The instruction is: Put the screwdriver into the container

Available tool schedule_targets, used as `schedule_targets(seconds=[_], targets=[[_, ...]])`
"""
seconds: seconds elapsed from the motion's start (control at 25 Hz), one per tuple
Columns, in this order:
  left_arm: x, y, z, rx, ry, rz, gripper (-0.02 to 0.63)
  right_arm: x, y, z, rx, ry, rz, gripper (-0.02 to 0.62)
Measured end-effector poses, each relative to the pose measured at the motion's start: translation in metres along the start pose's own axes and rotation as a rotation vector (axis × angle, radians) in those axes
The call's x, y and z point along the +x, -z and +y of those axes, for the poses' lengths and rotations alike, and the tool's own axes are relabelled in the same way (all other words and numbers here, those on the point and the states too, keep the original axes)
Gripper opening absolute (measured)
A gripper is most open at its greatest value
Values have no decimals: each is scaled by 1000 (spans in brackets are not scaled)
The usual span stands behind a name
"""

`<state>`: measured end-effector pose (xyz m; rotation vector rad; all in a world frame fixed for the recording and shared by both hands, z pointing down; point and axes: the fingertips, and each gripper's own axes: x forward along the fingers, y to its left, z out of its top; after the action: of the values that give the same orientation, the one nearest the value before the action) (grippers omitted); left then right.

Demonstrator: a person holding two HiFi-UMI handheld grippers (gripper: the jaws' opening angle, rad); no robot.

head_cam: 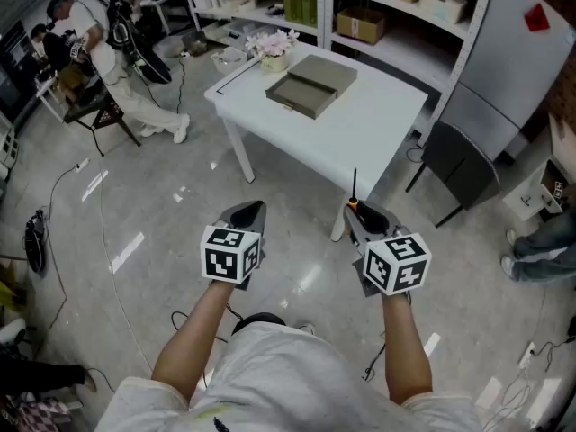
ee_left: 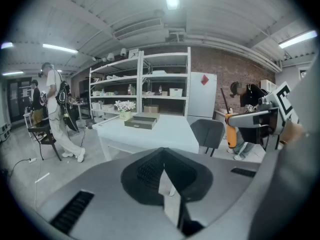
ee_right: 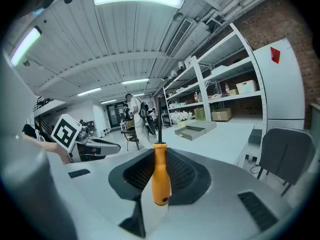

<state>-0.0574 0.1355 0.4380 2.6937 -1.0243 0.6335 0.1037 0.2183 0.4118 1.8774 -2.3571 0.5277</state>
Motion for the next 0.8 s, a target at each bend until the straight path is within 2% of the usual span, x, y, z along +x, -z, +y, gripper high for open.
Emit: schedule_targets(seconds=[0.48, 0.8], targets=[[3, 1, 5, -9, -9, 4, 5, 7, 6, 0, 11, -13, 26, 78], [31, -2, 25, -17, 12, 17, 5, 37, 5, -11, 21, -2, 45, 78]])
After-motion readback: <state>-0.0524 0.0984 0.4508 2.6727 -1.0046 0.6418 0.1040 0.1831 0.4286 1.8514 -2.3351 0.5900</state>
